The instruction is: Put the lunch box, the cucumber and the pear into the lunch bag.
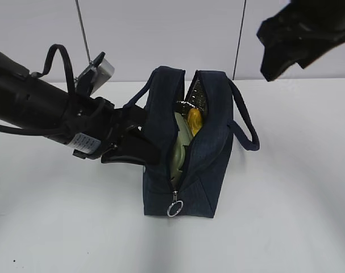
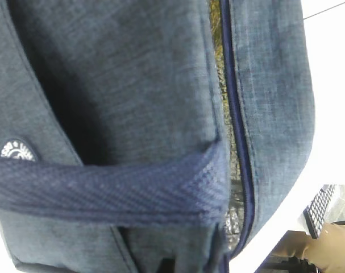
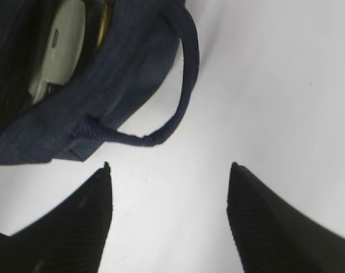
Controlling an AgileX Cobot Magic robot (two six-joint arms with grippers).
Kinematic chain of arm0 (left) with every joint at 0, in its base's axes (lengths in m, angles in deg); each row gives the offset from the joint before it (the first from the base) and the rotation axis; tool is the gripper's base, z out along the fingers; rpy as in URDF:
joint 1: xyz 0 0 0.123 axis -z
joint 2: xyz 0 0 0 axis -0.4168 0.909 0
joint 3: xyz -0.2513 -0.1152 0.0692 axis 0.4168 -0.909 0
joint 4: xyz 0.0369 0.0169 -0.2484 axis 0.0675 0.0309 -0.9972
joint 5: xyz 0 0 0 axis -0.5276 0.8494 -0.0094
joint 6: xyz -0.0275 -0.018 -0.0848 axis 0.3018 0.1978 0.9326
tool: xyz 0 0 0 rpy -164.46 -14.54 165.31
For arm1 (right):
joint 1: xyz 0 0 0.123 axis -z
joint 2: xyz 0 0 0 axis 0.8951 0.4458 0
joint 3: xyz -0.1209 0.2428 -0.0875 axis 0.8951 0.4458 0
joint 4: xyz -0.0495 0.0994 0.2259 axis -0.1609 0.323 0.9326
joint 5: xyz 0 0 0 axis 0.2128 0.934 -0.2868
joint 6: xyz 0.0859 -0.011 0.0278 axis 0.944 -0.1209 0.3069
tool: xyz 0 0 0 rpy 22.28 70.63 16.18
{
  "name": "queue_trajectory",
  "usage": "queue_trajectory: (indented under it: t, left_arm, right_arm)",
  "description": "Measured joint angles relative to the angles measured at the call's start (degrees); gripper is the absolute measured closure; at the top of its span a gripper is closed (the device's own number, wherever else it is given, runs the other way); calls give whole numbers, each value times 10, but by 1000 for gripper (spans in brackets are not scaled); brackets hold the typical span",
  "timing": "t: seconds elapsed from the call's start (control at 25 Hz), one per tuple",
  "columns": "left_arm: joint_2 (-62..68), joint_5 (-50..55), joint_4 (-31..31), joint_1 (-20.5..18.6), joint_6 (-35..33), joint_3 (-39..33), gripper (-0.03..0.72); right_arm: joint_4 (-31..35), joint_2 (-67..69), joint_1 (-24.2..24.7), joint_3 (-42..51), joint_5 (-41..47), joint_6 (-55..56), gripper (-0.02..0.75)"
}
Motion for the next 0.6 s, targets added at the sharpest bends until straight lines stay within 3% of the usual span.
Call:
queue_trajectory:
  t: [0.24,0.6]
  left_arm:
    - [0,2,2,0,-1,0,697]
    - [0,5,4,0,-4,0,697]
  right_arm:
    - [35,-84,14,146,-17,-5,246]
    - [237,-150,14,342,-138,-70,267]
